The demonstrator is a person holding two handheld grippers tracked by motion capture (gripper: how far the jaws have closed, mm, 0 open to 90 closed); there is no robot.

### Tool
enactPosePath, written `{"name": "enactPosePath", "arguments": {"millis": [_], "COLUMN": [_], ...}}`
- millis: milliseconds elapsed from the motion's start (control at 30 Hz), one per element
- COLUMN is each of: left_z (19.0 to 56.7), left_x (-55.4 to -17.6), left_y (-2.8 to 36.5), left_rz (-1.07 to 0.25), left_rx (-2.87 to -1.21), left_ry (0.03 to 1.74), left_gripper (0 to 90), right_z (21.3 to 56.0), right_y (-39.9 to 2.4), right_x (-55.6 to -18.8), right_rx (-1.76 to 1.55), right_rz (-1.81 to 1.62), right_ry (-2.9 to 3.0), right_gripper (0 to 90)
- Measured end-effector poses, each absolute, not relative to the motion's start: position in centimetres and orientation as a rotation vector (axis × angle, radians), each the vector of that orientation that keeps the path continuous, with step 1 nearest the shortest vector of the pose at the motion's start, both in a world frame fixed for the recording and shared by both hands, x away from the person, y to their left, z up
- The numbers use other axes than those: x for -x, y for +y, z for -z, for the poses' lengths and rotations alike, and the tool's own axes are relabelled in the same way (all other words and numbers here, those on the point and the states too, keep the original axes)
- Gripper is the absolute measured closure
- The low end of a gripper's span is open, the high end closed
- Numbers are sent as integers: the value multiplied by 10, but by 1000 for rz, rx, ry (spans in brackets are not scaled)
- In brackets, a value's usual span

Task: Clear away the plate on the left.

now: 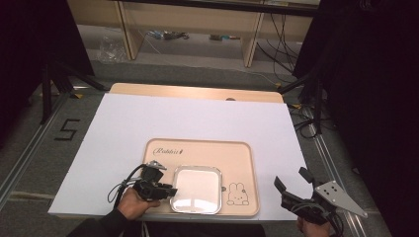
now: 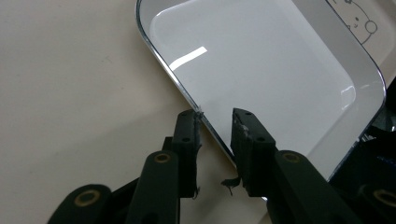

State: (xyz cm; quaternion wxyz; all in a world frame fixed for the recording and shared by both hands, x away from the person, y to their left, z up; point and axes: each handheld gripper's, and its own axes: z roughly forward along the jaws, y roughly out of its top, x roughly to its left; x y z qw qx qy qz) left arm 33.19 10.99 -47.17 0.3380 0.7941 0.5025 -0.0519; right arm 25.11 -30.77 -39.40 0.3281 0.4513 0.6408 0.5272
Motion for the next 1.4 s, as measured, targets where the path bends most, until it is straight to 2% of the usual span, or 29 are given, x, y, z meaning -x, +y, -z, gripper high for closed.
{"name": "enactPosePath", "arguments": {"millis": [67,133,167,200,333,367,400,500,533,767,800,900,933,967,1167,1200,1233,1333,1367,1400], "left_z": [472,475,472,472,472,472,473,473,472,474,472,472,474,472,471,470,469,467,464,464], "left_x": [-330,-334,-327,-327,-327,-325,-329,-326,-326,-322,-316,-314,-322,-313,-311,-312,-319,-317,-348,-348], "left_y": [109,112,106,107,110,108,115,114,116,115,111,111,118,111,111,112,121,123,144,144], "left_rz": [170,123,168,172,151,174,147,136,130,156,182,190,144,184,195,177,108,84,-371,-371], "left_rx": [-2053,-2121,-2046,-2052,-2081,-2042,-2141,-2130,-2171,-2119,-2049,-2046,-2144,-2047,-2042,-2046,-2132,-2087,-2300,-2300], "left_ry": [1298,1145,1291,1299,1267,1304,1164,1175,1145,1172,1298,1306,1126,1296,1306,1290,1147,1170,710,710], "left_gripper": [714,719,718,718,716,716,715,710,708,704,703,699,696,693,670,625,562,466,447,420], "right_z": [394,394,394,394,394,394,394,394,394,394,394,394,394,394,394,394,394,394,394,394], "right_y": [-308,-308,-308,-308,-308,-308,-307,-308,-308,-308,-308,-309,-308,-308,-308,-308,-308,-308,-307,-307], "right_x": [-251,-251,-251,-251,-251,-251,-250,-251,-251,-251,-251,-251,-251,-251,-251,-251,-251,-251,-250,-250], "right_rx": [-1175,-1185,-1181,-1179,-1178,-1178,-1211,-1184,-1171,-1179,-1177,-1177,-1179,-1178,-1176,-1175,-1175,-1181,-1199,-1199], "right_rz": [-1369,-1379,-1386,-1371,-1371,-1371,-1394,-1393,-1391,-1368,-1369,-1369,-1370,-1371,-1371,-1370,-1370,-1373,-1398,-1398], "right_ry": [1685,1674,1676,1684,1683,1683,1678,1674,1670,1686,1684,1684,1684,1683,1684,1685,1685,1684,1677,1677], "right_gripper": [151,151,151,151,151,151,151,151,151,151,151,151,151,151,151,151,151,151,151,151]}}
